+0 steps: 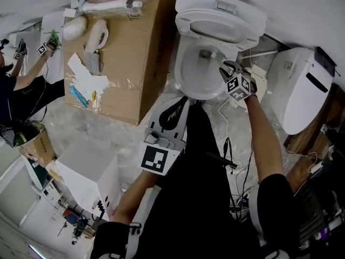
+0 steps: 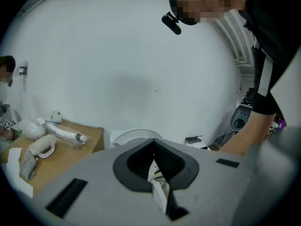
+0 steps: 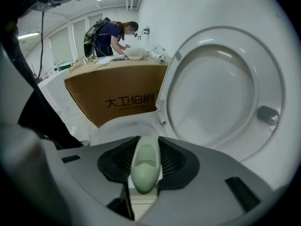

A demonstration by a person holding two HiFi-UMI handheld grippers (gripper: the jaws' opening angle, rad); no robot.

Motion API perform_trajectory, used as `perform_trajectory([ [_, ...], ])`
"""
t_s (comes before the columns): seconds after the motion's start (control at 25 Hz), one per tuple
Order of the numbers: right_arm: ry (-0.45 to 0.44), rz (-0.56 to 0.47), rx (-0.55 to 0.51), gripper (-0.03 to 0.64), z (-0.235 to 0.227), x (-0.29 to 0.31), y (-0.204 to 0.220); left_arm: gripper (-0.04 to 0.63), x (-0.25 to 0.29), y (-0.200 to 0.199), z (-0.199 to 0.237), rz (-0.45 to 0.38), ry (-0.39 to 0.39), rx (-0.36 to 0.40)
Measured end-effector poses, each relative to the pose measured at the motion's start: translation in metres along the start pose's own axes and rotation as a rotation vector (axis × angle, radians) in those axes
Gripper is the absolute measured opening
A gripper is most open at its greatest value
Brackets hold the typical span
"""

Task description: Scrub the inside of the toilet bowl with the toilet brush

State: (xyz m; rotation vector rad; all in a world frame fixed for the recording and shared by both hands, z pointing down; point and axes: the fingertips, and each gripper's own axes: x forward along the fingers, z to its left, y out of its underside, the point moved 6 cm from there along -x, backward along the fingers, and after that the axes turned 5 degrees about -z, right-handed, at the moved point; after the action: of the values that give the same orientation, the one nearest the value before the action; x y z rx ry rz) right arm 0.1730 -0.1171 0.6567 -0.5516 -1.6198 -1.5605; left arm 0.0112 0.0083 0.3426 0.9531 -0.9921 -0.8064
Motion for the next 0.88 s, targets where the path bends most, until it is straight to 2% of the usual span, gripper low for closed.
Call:
perform_trajectory([
  [0.32, 0.064, 0.094, 0.047, 0.126, 0.005, -0.009, 0.030, 0.009, -0.002, 0.006, 0.002, 0.008, 0.062, 0.016],
  [0.88, 0.141, 0.253, 0.189, 0.126, 0.064, -0.026, 0.058, 0.009, -0.024, 0.017, 0.031, 0.053, 0.218, 0.019],
])
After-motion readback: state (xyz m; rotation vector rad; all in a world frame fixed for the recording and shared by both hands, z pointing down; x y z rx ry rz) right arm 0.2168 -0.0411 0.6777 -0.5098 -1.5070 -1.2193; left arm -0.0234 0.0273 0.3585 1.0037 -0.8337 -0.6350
